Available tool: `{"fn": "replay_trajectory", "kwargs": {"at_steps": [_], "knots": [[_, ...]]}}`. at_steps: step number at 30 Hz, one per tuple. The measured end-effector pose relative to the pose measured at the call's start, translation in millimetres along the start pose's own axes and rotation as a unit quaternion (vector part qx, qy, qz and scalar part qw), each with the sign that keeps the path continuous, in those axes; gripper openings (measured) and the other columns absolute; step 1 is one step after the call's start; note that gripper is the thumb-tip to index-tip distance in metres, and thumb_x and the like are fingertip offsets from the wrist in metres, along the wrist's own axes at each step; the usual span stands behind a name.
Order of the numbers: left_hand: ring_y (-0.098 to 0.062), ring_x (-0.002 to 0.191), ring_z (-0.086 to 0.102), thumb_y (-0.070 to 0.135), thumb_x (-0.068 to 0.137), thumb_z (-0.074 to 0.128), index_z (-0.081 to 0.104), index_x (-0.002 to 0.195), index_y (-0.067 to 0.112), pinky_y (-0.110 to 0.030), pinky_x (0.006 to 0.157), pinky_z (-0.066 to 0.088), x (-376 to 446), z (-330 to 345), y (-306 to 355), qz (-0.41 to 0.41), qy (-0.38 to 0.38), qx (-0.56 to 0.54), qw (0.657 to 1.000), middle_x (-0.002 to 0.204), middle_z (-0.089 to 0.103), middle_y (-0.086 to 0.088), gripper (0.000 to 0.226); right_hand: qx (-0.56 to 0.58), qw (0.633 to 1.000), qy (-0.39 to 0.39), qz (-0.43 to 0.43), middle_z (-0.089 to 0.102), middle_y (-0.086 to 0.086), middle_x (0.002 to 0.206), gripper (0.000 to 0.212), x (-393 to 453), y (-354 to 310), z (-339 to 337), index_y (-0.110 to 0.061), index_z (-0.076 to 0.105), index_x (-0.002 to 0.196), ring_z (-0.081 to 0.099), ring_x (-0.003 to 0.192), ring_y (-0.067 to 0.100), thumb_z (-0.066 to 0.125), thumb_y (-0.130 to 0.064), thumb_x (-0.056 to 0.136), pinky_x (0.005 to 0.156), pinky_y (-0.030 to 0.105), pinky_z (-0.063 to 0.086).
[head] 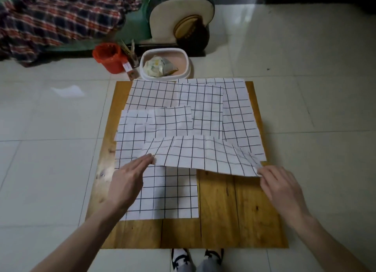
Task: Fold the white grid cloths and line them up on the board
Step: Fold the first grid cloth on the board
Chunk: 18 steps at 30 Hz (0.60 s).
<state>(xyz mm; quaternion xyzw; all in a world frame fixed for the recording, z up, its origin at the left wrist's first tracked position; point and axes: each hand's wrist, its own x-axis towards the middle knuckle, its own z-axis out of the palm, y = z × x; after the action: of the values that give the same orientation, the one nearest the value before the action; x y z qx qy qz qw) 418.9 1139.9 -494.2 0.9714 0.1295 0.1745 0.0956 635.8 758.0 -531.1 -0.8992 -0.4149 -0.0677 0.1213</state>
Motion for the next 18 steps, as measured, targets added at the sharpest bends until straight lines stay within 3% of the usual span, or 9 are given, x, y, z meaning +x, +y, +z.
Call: {"fn": "replay_trajectory", "kwargs": {"at_steps": [4, 7, 11, 15, 18], "knots": [[-0.027, 0.105, 0.076, -0.028, 0.066, 0.056, 0.076, 0.122, 0.01, -0.042, 0.081, 0.064, -55, 51, -13, -0.035, -0.038, -0.026, 0.998, 0.125, 0.074, -0.007, 0.07, 0.004, 1.0, -0.003, 0.026, 0.074, 0.008, 0.105, 0.03, -29, -5, 41, -0.004, 0.075, 0.101, 0.073, 0.092, 0.028, 0.082, 0.009, 0.076, 0.09, 0.031, 0.047], [-0.029, 0.107, 0.075, -0.034, 0.055, 0.067, 0.076, 0.121, 0.008, -0.045, 0.087, 0.06, -87, 74, -8, -0.047, -0.09, -0.024, 0.994, 0.126, 0.073, -0.01, 0.078, 0.014, 0.998, -0.038, 0.048, 0.077, 0.01, 0.11, 0.039, -54, -7, 66, -0.004, 0.076, 0.107, 0.076, 0.099, 0.029, 0.087, 0.009, 0.072, 0.09, 0.034, 0.058], [-0.031, 0.107, 0.075, -0.029, 0.057, 0.078, 0.076, 0.12, 0.006, -0.05, 0.089, 0.057, -120, 87, 0, -0.048, -0.122, -0.027, 0.991, 0.125, 0.073, -0.014, 0.072, 0.028, 0.995, -0.073, 0.066, 0.077, 0.014, 0.114, 0.047, -86, -10, 85, -0.002, 0.077, 0.109, 0.077, 0.102, 0.031, 0.091, 0.011, 0.066, 0.091, 0.04, 0.058], [-0.029, 0.106, 0.075, -0.026, 0.056, 0.082, 0.078, 0.117, 0.007, -0.047, 0.091, 0.055, -138, 94, -1, -0.052, -0.134, -0.023, 0.989, 0.123, 0.074, -0.012, 0.069, 0.027, 0.993, -0.084, 0.074, 0.076, 0.017, 0.118, 0.041, -103, -10, 95, 0.0, 0.078, 0.104, 0.076, 0.104, 0.031, 0.091, 0.011, 0.066, 0.091, 0.042, 0.058], [-0.028, 0.11, 0.074, -0.014, 0.074, 0.078, 0.078, 0.116, 0.008, -0.044, 0.094, 0.056, -146, 102, 1, -0.051, -0.149, -0.025, 0.987, 0.124, 0.074, -0.009, 0.047, 0.032, 0.994, -0.075, 0.07, 0.072, 0.017, 0.127, 0.024, -112, -8, 103, 0.001, 0.076, 0.108, 0.073, 0.115, 0.032, 0.079, 0.008, 0.085, 0.093, 0.047, 0.061]]}}
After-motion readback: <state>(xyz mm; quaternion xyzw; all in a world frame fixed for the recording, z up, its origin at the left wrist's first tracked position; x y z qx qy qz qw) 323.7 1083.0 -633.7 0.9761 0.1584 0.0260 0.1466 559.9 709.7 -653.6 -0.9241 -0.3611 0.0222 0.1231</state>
